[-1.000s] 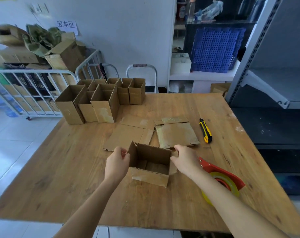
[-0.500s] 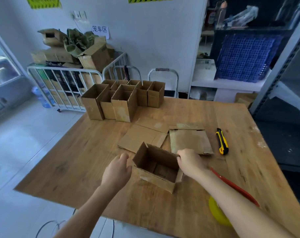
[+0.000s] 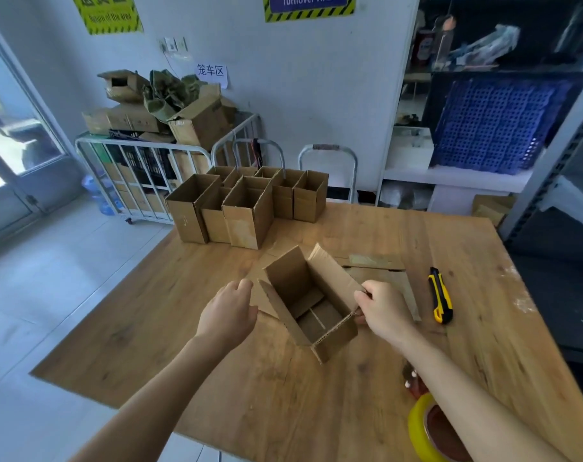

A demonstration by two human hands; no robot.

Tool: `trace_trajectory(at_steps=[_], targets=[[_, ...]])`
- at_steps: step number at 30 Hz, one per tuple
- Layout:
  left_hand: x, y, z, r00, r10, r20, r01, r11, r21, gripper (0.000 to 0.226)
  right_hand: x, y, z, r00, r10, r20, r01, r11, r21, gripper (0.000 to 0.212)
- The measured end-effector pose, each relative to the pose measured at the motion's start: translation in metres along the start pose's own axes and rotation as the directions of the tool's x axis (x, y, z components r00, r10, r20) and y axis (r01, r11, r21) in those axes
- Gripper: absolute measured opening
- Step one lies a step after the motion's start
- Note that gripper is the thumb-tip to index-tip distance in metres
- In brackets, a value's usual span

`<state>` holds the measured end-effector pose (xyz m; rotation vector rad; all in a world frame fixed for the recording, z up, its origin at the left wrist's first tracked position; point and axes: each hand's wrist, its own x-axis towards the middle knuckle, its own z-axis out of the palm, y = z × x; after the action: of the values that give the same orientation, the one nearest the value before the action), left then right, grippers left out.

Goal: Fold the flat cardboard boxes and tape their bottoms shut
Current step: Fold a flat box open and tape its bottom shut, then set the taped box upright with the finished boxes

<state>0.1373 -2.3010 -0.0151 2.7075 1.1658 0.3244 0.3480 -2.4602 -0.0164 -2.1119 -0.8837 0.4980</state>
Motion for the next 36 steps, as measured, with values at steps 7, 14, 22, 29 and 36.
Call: trace_trajectory(at_steps=[7, 14, 22, 29, 36], targets=[[0.07, -0.004, -0.013, 0.993, 0.109, -0.037, -0.106, 0.991, 0.08, 0.03, 0.05, -0.012, 0.002, 0.994, 0.083, -0.076, -0.062, 0.966, 0.249, 0.027], [0.157, -0.019, -0.005, 0.977, 0.211, -0.024, -0.208, 0.974, 0.092, 0.026, 0.124, -0.031, 0.02, 0.961, 0.203, -0.187, -0.123, 0.922, 0.366, 0.02], [0.26, -0.014, 0.03, 0.948, 0.317, 0.019, -0.318, 0.946, 0.071, 0.023, 0.222, -0.025, 0.038, 0.846, 0.41, -0.342, -0.199, 0.836, 0.511, 0.022], [0.318, -0.018, 0.072, 0.917, 0.395, 0.06, -0.399, 0.914, 0.069, 0.019, 0.307, 0.008, 0.033, 0.767, 0.516, -0.382, -0.208, 0.763, 0.612, 0.023], [0.345, -0.033, 0.116, 0.879, 0.458, 0.136, -0.471, 0.878, 0.087, 0.023, 0.376, 0.043, 0.039, 0.764, 0.555, -0.33, -0.249, 0.725, 0.643, 0.022]])
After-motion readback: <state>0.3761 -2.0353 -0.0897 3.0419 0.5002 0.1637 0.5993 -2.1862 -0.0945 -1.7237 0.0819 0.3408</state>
